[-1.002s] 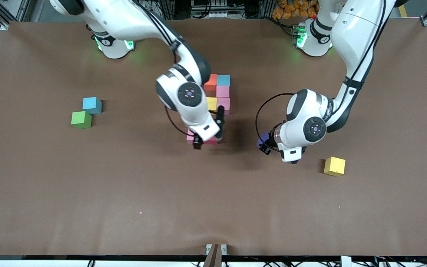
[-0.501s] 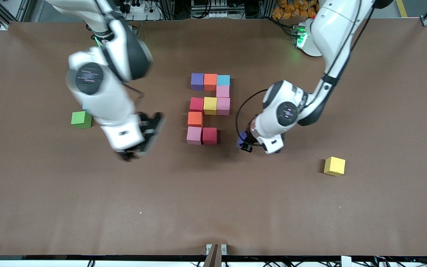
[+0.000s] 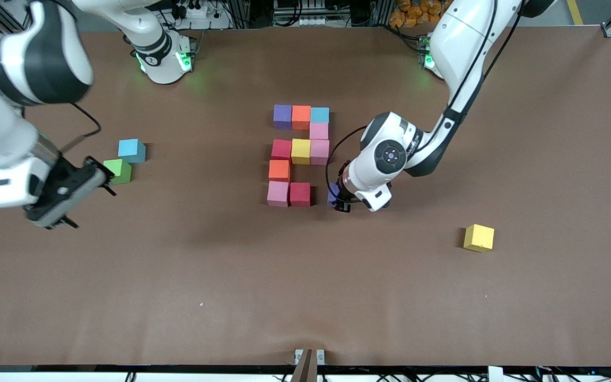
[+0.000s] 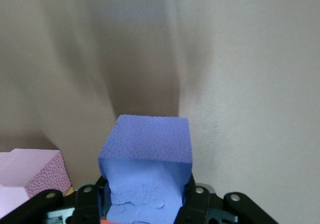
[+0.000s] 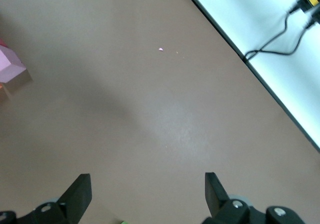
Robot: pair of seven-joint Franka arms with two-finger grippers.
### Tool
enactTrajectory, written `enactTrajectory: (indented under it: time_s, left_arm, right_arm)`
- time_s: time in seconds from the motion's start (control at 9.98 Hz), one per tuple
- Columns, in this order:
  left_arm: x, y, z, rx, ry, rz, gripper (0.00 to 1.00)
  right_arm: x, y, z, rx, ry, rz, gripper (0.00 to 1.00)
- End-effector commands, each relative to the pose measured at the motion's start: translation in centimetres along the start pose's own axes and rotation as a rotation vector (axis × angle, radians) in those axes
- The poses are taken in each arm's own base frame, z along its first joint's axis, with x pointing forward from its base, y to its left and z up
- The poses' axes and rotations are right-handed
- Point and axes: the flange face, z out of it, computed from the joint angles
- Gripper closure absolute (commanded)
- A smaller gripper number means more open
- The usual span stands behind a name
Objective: Form number 2 with 11 blocks
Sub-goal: 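Release pink and withdraw the right gripper while the left gripper carries purple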
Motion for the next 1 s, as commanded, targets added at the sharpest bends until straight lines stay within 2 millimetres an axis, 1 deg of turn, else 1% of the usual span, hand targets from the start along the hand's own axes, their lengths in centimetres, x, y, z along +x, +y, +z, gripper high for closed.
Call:
enactTrajectory:
  time_s: [0.0,0.1,0.2,0.3,0.4,0.5,0.6,0.7,0.8,0.9]
  left_arm:
    - [-1.6,-0.2,0.4,-0.019,-0.015,-0.015,0.6]
    - [-1.3,-0.1,0.5,-0.021,-0.008,-0.022,0.6]
    - [-1.0,-0.1,1.0,-0.015,-0.004,-0.025,0.6]
    - [-1.1,0.1,1.0,-0.017,-0.007,-0.026,0.6]
    - [-1.0,0.1,1.7,-0.008,-0.007,-0.029,0.6]
    - [-1.2,0.2,2.0,-0.008,-0.008,-0.026,0.59]
    - [-1.6,0.5,2.0,-0.011,-0.014,-0.025,0.59]
    - [-2.2,0.5,3.0,-0.004,-0.013,-0.035,0.59]
    - [-2.5,0.9,3.3,-0.01,-0.018,-0.054,0.59]
    - [-2.6,1.2,3.4,-0.011,-0.023,-0.059,0.59]
  right_arm:
    - [-3.1,-2.0,-2.5,0.002,0.02,0.265,0.0]
    - [-3.2,-2.6,-3.6,-0.007,0.033,0.387,0.0]
    - [-4.6,-2.3,-4.3,-0.015,0.034,0.475,0.0]
    - [-5.6,-2.5,-4.7,-0.004,0.041,0.539,0.0]
    - [-6.4,-2.8,-5.0,0.02,-0.017,0.586,0.0]
    - [-6.9,-2.6,-5.9,0.018,-0.049,0.625,0.0]
    - [-7.0,-2.3,-6.3,0.017,-0.051,0.682,0.0]
    - [-7.1,-2.1,-6.6,0.023,-0.072,0.73,0.0]
    - [-7.2,-2.1,-6.4,0.017,-0.085,0.751,0.0]
    - [-8.0,-1.5,-6.2,0.023,-0.102,0.776,0.0]
